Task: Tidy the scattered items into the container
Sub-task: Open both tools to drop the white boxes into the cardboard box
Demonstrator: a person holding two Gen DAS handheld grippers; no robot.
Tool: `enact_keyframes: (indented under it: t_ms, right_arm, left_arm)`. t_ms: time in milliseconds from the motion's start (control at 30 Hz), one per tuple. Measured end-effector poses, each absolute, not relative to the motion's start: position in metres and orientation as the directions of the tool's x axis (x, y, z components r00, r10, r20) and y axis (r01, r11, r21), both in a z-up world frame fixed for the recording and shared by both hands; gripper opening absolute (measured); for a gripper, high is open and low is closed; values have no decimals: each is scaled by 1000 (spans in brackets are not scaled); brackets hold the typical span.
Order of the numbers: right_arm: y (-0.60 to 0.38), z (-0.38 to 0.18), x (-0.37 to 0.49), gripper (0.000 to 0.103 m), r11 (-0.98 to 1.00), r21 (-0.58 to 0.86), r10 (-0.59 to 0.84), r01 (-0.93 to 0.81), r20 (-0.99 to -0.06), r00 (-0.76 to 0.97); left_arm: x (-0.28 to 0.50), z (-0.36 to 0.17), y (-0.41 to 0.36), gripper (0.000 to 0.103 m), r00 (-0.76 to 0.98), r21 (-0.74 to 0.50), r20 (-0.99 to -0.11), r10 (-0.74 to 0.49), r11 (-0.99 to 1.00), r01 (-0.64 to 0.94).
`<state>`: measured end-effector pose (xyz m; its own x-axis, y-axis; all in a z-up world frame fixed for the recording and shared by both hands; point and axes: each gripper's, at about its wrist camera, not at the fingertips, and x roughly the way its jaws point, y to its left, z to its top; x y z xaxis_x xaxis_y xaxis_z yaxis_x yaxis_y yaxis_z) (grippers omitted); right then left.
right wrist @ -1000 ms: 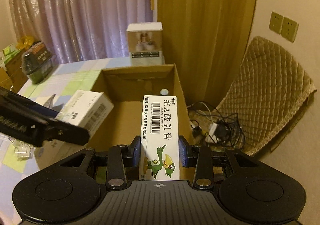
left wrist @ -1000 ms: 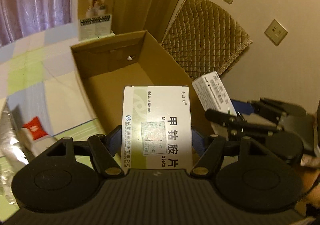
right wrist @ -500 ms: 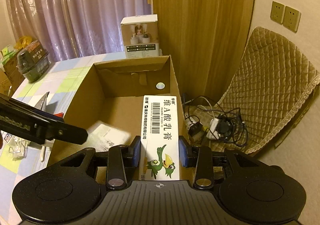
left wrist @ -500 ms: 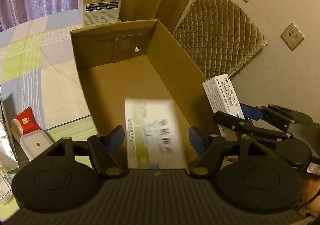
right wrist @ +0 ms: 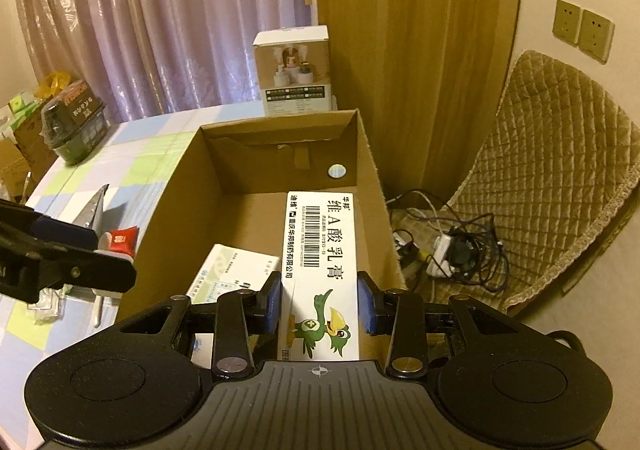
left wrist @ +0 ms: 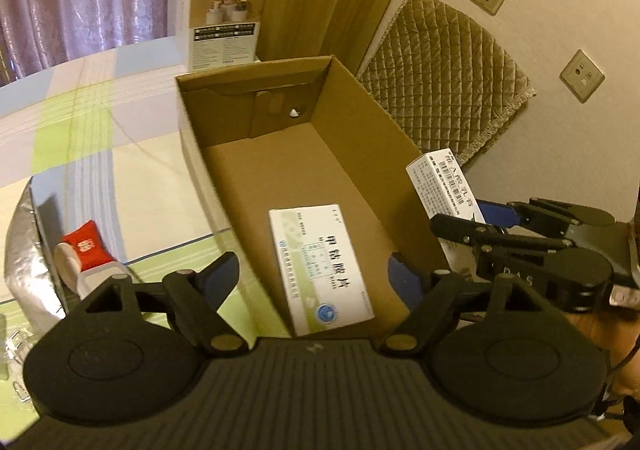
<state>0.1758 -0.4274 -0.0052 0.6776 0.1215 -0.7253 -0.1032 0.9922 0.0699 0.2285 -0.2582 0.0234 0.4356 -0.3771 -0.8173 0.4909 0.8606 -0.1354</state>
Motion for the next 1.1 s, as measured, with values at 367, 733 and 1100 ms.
enact_keyframes:
  t_ms: [367,733,1100]
  right_arm:
    - [-423,-3,178,86,992,87,127,-92,-695,707]
    - [-401,15,154,86,987,86,157,-134,-670,725]
    - [-330,31,114,86,953,72,268,-294,-650,711]
  left_arm:
    - [228,18,-231,78,435,-128,-826,-360,870,477]
    - [206,15,-184,83,458,-99,-831,-316,894,436]
    - [137,5,-109,97,500,-23,-836,-228,924,382]
